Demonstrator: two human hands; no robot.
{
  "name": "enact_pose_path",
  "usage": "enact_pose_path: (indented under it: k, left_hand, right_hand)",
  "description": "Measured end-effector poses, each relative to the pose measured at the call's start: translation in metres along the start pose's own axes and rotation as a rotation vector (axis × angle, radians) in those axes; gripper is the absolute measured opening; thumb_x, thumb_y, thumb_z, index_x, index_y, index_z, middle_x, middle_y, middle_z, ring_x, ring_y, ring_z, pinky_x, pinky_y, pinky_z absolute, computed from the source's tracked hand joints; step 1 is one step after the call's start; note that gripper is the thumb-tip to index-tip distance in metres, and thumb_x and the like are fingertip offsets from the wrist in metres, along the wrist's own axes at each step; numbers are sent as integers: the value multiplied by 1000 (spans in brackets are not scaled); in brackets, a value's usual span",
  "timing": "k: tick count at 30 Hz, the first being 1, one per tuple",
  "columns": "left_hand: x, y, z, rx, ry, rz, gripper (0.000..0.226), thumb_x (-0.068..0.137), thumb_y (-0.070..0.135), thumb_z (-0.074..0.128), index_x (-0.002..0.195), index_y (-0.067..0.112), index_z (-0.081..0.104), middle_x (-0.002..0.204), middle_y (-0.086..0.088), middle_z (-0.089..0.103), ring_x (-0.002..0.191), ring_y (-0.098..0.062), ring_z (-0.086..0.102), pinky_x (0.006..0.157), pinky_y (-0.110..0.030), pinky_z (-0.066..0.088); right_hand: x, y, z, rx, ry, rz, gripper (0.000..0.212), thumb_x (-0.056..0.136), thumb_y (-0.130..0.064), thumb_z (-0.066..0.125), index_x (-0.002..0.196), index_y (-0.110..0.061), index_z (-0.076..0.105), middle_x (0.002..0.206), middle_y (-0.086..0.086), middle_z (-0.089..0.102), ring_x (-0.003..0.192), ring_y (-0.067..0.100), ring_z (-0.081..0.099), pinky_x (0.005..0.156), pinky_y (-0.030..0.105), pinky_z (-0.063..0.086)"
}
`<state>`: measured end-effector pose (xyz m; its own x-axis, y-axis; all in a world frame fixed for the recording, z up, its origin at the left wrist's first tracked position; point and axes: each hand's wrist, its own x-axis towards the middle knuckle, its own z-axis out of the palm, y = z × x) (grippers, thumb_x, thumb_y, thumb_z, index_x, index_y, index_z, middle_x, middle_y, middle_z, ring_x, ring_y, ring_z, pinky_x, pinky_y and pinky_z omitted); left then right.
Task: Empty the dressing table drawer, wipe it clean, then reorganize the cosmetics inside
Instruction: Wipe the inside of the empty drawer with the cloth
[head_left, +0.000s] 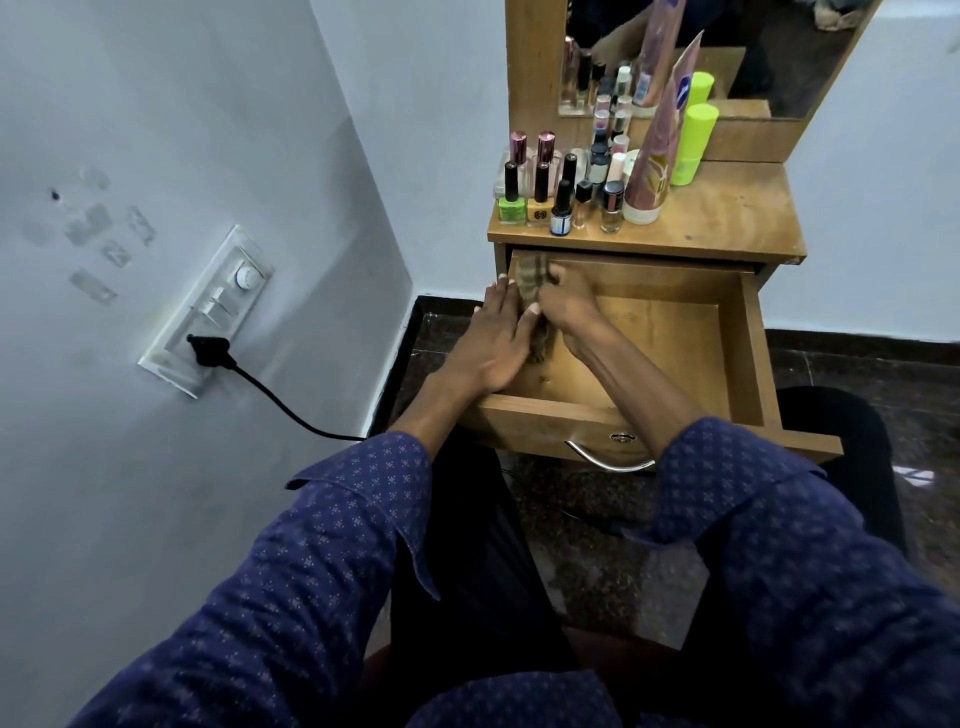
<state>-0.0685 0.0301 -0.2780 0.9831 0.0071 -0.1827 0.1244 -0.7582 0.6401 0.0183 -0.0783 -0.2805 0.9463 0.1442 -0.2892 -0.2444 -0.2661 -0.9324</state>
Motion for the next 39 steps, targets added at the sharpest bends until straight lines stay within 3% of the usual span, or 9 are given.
enact_pose_path:
  k: [4, 7, 13, 23, 25, 27, 30, 34, 39]
  left_hand:
    - [4, -2, 2, 68, -27, 1, 66, 114, 37, 23, 168, 13, -5, 176, -5, -14, 162, -18, -7, 133, -44, 1]
    - [4, -3, 2, 60, -42, 4, 66, 113, 32, 25, 167, 14, -7, 175, -3, -17, 162, -16, -10, 133, -45, 0]
    - [0, -2, 1, 70, -47, 6, 68, 113, 30, 29, 167, 14, -8, 175, -4, -17, 162, -19, -12, 133, -49, 1]
    - [-2, 0, -5, -44, -19, -28, 64, 112, 24, 30, 169, 18, 1, 176, 0, -8, 162, -15, -11, 133, -43, -2]
    - [-4, 0, -5, -76, -2, -29, 62, 112, 22, 29, 169, 18, 4, 176, 0, -5, 162, -15, -10, 132, -41, -3]
    - [-5, 0, -6, -102, 15, -30, 60, 113, 22, 28, 169, 18, 6, 177, 1, -3, 162, -14, -9, 130, -36, -4]
    - [-5, -1, -6, -125, 27, -35, 58, 113, 22, 27, 169, 18, 9, 176, 2, 0, 162, -12, -8, 125, -29, -6]
    - [-3, -2, -5, -165, 23, -47, 58, 112, 20, 27, 169, 19, 13, 176, 3, 3, 162, -13, -5, 128, -33, -5]
    - [-2, -3, -8, -158, 26, -54, 56, 112, 21, 24, 168, 20, 16, 176, 3, 7, 163, -15, -1, 130, -36, -2]
  right_hand:
    - [7, -13, 10, -323, -134, -46, 30, 102, -2, 49, 124, -2, 70, 115, 11, 69, 106, 23, 64, 92, 33, 51]
    - [9, -3, 9, -394, -156, -25, 30, 101, 2, 45, 115, 2, 71, 116, 17, 70, 100, 26, 64, 82, 31, 49]
    - [17, -22, -5, -123, -173, 98, 30, 103, -7, 46, 83, -14, 68, 82, 2, 68, 71, 14, 62, 55, 22, 46]
    - [17, -6, -11, -76, -274, 162, 34, 103, -3, 44, 83, -13, 69, 85, 5, 71, 77, 17, 66, 69, 29, 53]
    - [16, -7, -13, 19, -184, 208, 32, 102, -1, 46, 83, -14, 67, 84, 4, 69, 81, 18, 65, 67, 25, 52]
    - [13, -3, -8, 191, 103, 226, 14, 99, -4, 60, 89, -14, 65, 85, 1, 68, 83, 18, 66, 60, 18, 53]
    - [11, 14, -3, 178, 435, 141, 32, 87, -10, 73, 118, -8, 64, 112, 4, 70, 98, 20, 67, 85, 26, 59]
    - [3, 7, 8, -32, 124, 104, 30, 93, -15, 69, 121, -9, 74, 111, 2, 75, 100, 19, 69, 92, 29, 58]
    - [10, -7, -3, -368, -100, 11, 24, 97, -6, 58, 113, -3, 75, 112, 11, 75, 94, 21, 66, 79, 28, 52]
